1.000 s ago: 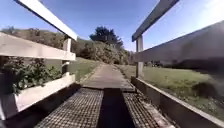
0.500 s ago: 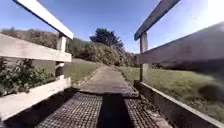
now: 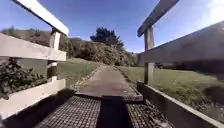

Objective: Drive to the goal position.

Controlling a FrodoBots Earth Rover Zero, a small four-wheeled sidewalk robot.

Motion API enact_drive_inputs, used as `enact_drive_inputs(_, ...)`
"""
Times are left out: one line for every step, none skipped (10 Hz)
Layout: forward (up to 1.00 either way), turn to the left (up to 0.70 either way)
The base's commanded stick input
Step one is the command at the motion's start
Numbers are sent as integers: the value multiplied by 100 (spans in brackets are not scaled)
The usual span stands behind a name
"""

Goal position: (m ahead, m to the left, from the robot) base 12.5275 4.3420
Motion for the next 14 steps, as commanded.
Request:
enact_drive_inputs(50,0)
enact_drive_inputs(50,0)
enact_drive_inputs(50,0)
enact_drive_inputs(50,0)
enact_drive_inputs(50,0)
enact_drive_inputs(50,0)
enact_drive_inputs(50,0)
enact_drive_inputs(50,0)
enact_drive_inputs(50,0)
enact_drive_inputs(50,0)
enact_drive_inputs(50,0)
enact_drive_inputs(50,0)
enact_drive_inputs(50,0)
enact_drive_inputs(50,0)
